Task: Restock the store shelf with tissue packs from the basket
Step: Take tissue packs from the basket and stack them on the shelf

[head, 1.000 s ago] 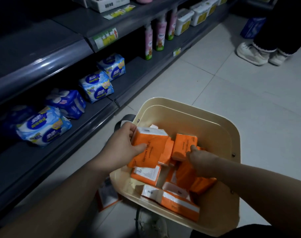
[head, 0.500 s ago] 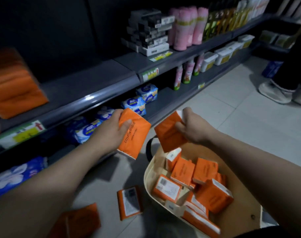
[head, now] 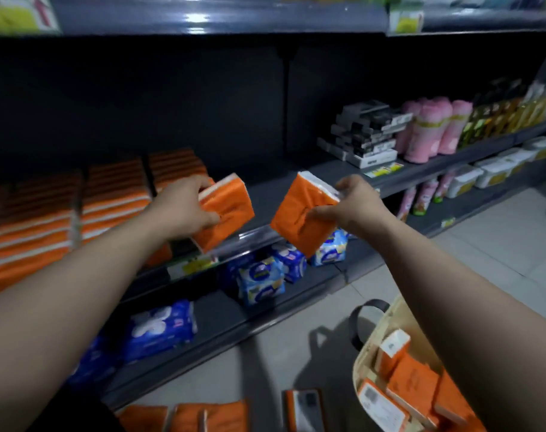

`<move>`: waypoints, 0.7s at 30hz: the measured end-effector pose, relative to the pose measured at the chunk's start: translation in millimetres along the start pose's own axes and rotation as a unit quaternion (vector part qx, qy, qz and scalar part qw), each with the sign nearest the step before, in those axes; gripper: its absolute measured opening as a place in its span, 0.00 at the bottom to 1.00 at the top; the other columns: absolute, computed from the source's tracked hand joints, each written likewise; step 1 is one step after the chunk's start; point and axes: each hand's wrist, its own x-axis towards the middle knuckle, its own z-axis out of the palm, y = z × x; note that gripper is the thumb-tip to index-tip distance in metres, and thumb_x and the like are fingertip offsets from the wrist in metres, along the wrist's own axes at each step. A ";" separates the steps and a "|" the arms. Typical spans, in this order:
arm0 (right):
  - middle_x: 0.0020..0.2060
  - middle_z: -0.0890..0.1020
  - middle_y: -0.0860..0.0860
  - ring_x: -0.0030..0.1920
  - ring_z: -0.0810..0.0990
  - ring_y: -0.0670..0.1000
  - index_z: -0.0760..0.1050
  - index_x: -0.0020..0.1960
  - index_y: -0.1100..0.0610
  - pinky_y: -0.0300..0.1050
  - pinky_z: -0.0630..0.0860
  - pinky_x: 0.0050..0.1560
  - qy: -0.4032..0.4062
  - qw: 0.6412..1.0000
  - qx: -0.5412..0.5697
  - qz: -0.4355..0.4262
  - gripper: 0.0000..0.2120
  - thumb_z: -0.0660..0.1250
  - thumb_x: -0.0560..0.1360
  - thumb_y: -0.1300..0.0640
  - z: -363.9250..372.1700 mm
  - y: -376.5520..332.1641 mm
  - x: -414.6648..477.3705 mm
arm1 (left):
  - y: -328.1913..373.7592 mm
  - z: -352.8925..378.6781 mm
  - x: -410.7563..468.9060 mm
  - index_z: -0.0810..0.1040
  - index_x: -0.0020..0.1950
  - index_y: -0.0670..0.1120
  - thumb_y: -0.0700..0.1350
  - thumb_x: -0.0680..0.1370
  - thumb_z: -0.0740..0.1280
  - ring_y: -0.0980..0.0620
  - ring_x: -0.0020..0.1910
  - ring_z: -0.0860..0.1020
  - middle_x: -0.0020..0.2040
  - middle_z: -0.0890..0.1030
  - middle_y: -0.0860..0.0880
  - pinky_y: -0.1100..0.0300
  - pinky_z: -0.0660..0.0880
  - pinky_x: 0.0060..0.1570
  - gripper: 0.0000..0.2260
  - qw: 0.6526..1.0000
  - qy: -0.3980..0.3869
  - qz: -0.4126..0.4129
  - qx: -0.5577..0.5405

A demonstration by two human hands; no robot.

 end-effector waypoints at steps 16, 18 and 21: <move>0.48 0.79 0.53 0.48 0.78 0.53 0.71 0.56 0.58 0.49 0.74 0.50 -0.004 0.994 0.109 -0.001 0.14 0.70 0.73 0.55 57.9 -23.8 23.7 | -67.1 32.7 48.4 0.77 0.61 0.51 0.51 0.70 0.74 0.44 0.58 0.72 0.59 0.77 0.49 0.53 0.71 0.52 0.20 0.984 0.085 0.054 0.144; 0.51 0.77 0.53 0.49 0.76 0.52 0.70 0.59 0.59 0.47 0.71 0.49 -0.005 0.994 0.107 0.013 0.16 0.66 0.76 0.51 59.5 -22.5 25.5 | -68.3 33.7 51.2 0.76 0.60 0.49 0.50 0.70 0.74 0.43 0.57 0.73 0.57 0.77 0.47 0.51 0.72 0.51 0.20 0.983 0.091 0.044 0.153; 0.56 0.74 0.51 0.51 0.74 0.52 0.64 0.67 0.60 0.46 0.70 0.50 -0.001 0.991 0.126 0.038 0.24 0.63 0.78 0.47 62.8 -19.5 28.4 | -67.8 33.6 51.9 0.72 0.54 0.45 0.48 0.69 0.76 0.41 0.55 0.73 0.55 0.75 0.43 0.50 0.71 0.46 0.20 0.984 0.103 0.025 0.141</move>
